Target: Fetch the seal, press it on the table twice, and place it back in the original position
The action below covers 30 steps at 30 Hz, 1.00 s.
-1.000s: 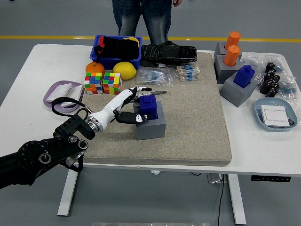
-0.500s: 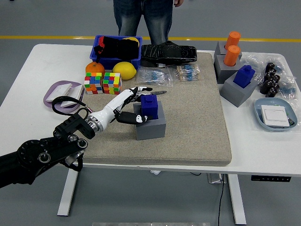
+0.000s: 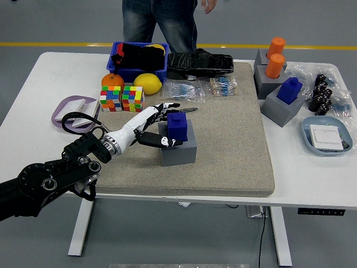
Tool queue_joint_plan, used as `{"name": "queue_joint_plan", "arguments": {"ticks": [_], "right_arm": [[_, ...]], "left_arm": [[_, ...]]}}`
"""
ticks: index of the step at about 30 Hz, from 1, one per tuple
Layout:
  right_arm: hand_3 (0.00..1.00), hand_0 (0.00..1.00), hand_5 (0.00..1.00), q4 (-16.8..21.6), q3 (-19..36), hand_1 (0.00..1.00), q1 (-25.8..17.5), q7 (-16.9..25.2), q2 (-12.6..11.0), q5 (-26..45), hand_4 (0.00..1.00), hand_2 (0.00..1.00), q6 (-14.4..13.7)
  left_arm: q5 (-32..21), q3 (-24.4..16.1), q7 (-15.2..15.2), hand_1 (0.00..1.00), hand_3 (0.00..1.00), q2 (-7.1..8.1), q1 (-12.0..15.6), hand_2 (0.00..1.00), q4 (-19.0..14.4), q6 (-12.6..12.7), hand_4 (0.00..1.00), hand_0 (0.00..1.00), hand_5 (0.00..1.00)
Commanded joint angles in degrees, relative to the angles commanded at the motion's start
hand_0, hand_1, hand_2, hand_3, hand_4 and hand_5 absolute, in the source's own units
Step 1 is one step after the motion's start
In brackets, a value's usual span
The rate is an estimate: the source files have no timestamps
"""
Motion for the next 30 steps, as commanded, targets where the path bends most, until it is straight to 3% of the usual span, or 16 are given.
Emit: {"name": "queue_joint_plan", "arguments": {"ticks": [5,6,11,12,23,24,29,30], "right_arm": [[0.77,0.886,0.622,0.0,-0.4,0.782,-0.1,0.0,0.0,0.1,0.899,0.774,0.0],[0.771,0.886,0.622,0.0,-0.5,0.782,-0.1,0.0,0.0,0.1,0.899,0.774,0.0],[0.771,0.886,0.622,0.0,-0.3,0.782,-0.9,0.0,0.1,0.2,0.899,0.774,-0.1],[0.771,0.886,0.622,0.0,-0.3,0.782,-1.1,0.0,0.2,0.3,0.899,0.774,-0.1],[0.771,0.886,0.622,0.0,0.6,0.782,-1.7,0.4,0.1,0.5,0.899,0.774,0.4],[0.771,0.887,0.658,0.0,0.7,0.786,-1.7,0.4,0.1,0.4,0.928,0.774,0.6],[0.771,0.887,0.658,0.0,2.2,0.786,-1.7,0.6,0.2,-0.8,0.928,0.774,2.2],[0.78,0.896,0.877,0.0,2.4,0.796,-1.7,0.7,0.2,-1.1,0.998,0.787,2.5]], "left_arm": [[-1.0,-1.3,-0.1,0.998,0.998,0.19,0.3,0.998,0.1,-1.5,0.998,0.99,0.421],[-1.0,-1.7,-0.2,0.998,0.998,0.21,0.5,0.998,0.2,-1.6,0.998,0.998,0.603],[-2.2,-3.4,-1.1,0.998,0.998,0.3,1.3,0.998,0.8,-1.7,0.998,0.998,0.603],[-2.3,-4.0,-1.1,0.998,0.998,0.47,1.5,0.998,0.8,-1.6,0.998,0.998,0.821],[-2.2,-11.2,-2.7,0.998,0.998,2.97,1.5,0.998,1.4,0.4,0.998,0.998,0.868],[-2.2,-11.9,-2.8,0.998,0.998,3.26,1.5,0.998,1.6,0.5,0.998,0.998,0.894],[-1.4,-15.9,-2.8,0.998,0.998,5.06,1.7,0.998,2.7,0.9,0.998,0.998,0.894],[-1.3,-16.5,-2.7,0.998,0.998,5.43,1.7,0.998,2.9,0.9,0.998,0.998,0.898]]}}
